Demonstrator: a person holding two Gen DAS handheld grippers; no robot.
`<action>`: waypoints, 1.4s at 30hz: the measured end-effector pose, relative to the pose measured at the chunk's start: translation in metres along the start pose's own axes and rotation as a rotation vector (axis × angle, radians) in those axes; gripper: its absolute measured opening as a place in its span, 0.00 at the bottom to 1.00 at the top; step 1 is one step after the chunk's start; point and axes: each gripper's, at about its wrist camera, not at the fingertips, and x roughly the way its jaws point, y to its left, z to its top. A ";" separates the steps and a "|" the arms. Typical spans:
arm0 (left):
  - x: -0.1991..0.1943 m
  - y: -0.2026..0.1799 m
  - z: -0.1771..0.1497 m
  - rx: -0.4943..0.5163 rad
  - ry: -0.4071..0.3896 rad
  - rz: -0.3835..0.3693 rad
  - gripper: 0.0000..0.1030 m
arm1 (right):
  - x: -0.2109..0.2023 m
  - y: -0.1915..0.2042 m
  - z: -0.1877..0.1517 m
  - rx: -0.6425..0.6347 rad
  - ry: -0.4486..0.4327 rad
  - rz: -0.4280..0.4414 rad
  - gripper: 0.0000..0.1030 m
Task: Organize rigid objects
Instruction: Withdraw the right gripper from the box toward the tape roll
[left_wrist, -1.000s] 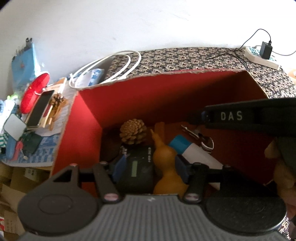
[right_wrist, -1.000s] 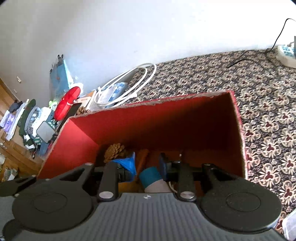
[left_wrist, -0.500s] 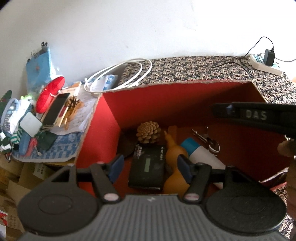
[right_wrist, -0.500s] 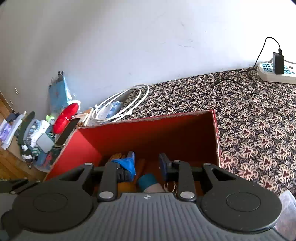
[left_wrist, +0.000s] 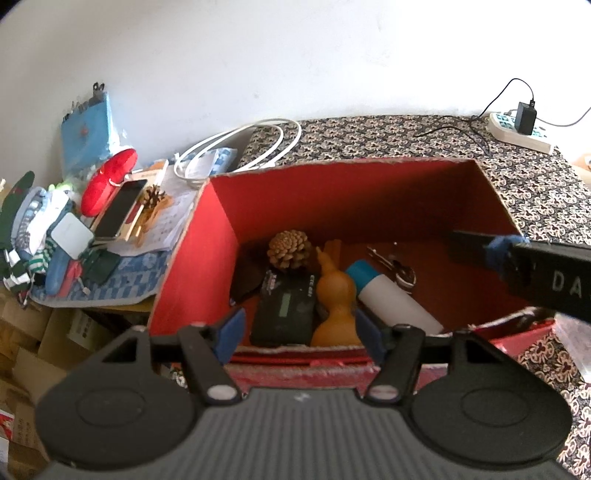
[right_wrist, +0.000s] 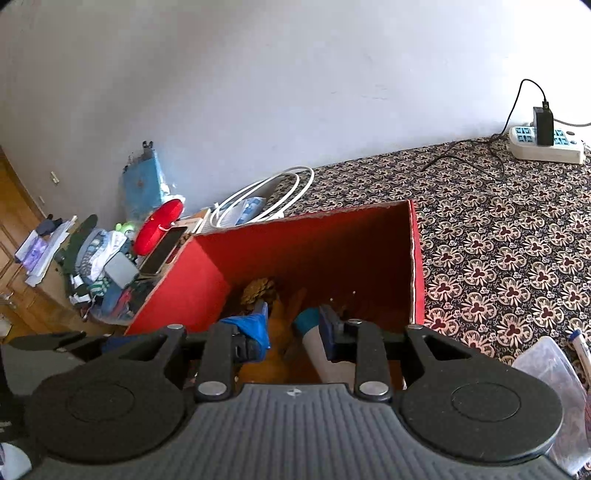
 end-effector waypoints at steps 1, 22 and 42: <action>-0.003 -0.001 -0.001 0.001 -0.003 0.002 0.66 | -0.003 0.002 -0.002 -0.010 -0.002 -0.001 0.12; -0.023 -0.033 -0.039 -0.035 0.055 0.049 0.67 | -0.038 -0.007 -0.040 -0.064 0.033 -0.001 0.13; -0.005 -0.100 -0.063 0.057 0.156 0.052 0.67 | -0.057 -0.065 -0.062 0.010 0.128 -0.050 0.12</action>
